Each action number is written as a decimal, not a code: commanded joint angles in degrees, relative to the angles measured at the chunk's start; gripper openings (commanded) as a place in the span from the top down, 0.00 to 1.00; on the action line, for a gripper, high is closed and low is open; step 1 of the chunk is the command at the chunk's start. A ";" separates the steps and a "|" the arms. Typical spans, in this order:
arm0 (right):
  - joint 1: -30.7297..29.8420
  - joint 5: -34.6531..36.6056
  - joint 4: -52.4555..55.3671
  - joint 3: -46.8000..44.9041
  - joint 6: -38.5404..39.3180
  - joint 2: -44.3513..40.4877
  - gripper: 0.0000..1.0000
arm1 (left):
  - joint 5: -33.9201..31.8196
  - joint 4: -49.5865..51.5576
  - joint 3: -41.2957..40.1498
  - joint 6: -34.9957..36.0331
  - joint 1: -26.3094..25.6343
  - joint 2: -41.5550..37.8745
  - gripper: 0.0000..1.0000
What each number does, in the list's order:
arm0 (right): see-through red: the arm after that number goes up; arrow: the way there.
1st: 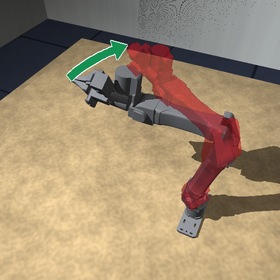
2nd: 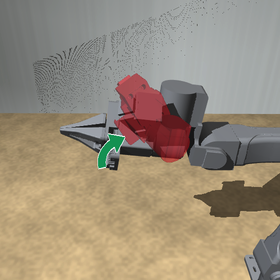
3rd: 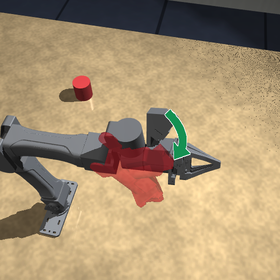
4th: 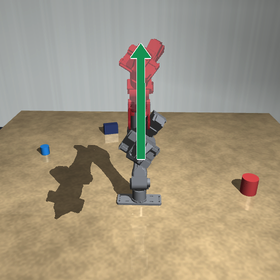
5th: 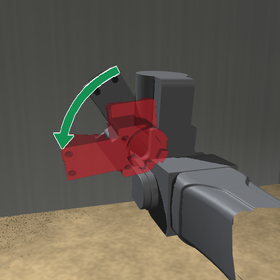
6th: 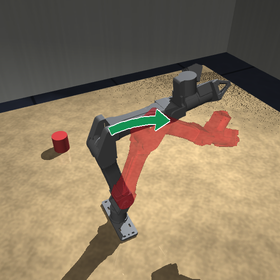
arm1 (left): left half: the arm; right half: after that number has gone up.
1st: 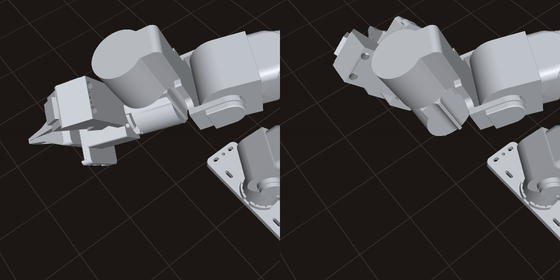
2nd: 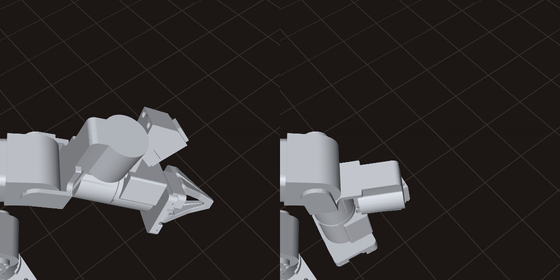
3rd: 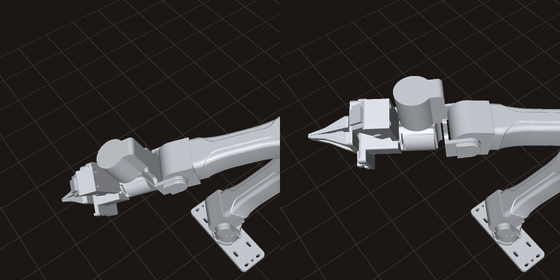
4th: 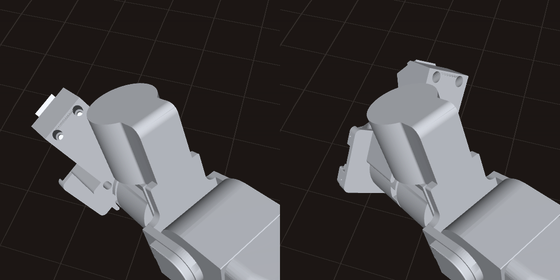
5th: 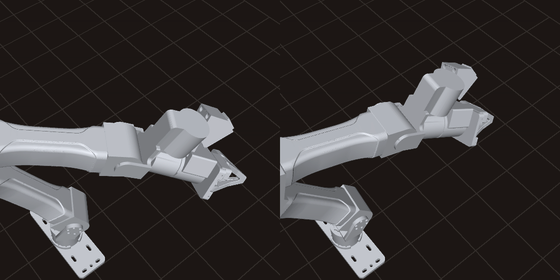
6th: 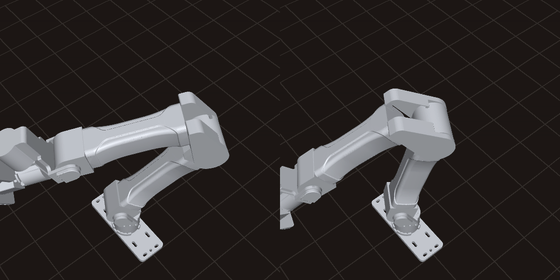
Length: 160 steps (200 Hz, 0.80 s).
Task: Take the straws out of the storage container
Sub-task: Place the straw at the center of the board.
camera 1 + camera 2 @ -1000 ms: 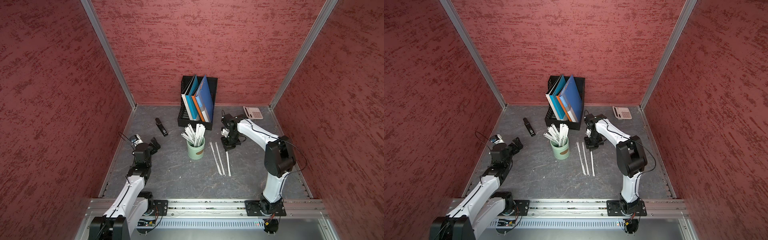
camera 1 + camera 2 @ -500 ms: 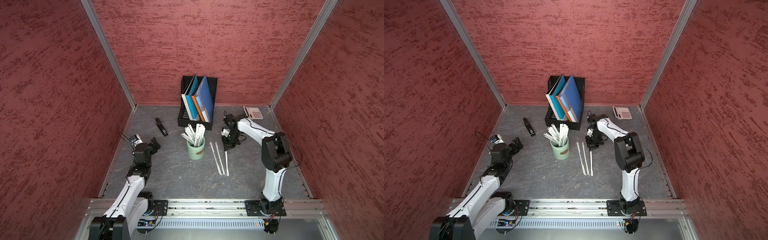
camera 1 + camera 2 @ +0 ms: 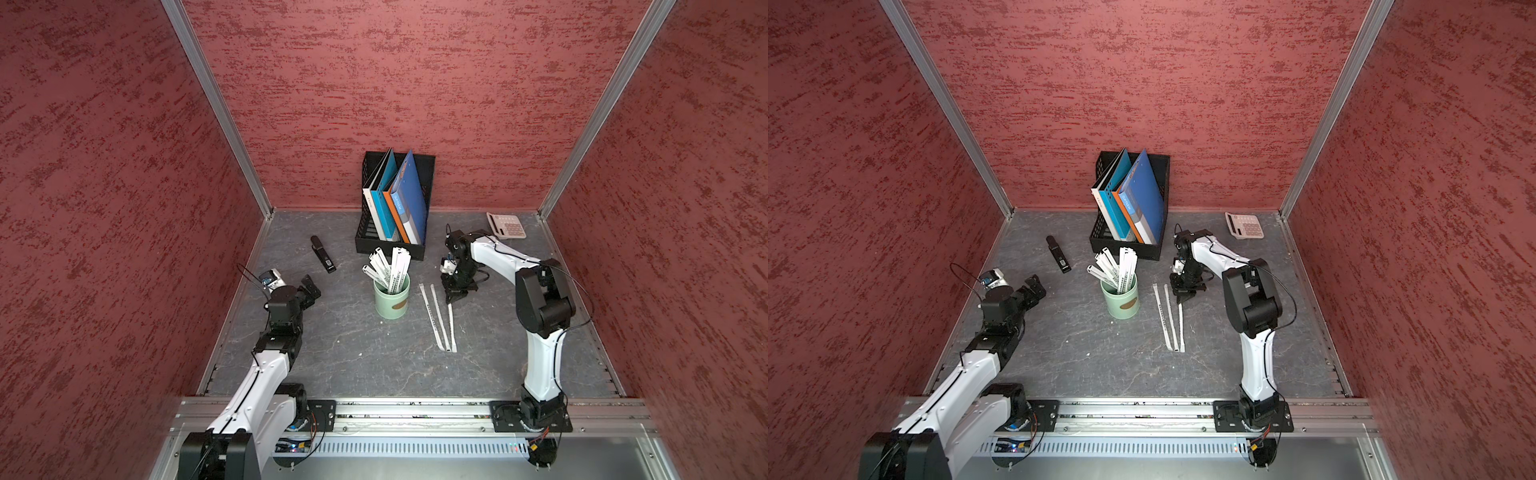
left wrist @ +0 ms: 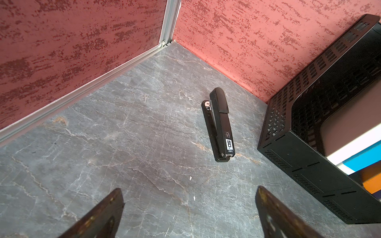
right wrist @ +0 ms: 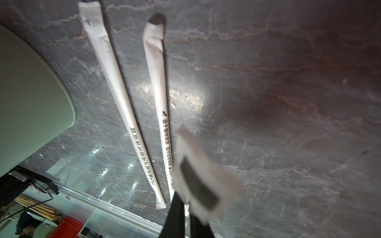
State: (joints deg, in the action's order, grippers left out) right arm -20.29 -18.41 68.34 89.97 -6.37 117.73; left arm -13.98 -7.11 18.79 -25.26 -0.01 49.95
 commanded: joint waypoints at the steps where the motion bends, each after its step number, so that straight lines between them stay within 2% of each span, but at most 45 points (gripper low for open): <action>1: 0.60 -0.22 -1.28 1.03 0.61 0.37 0.97 | 0.09 0.58 1.69 -0.50 0.35 0.22 0.01; 64: 0.78 -0.30 -1.98 0.37 -0.10 0.63 0.90 | 0.07 0.64 1.62 -0.52 0.31 0.10 0.01; 126: 0.89 0.47 -2.04 0.53 -0.89 0.49 0.89 | 0.06 0.58 1.60 -0.56 0.35 0.11 0.01; 160: 0.70 0.76 -5.56 -2.18 -3.83 -6.18 0.87 | 0.07 0.68 1.71 -0.50 0.29 0.23 0.00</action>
State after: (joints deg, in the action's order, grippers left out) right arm -19.77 -18.15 66.41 89.62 -7.73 117.38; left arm -14.00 -6.87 18.81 -25.28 -0.01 49.98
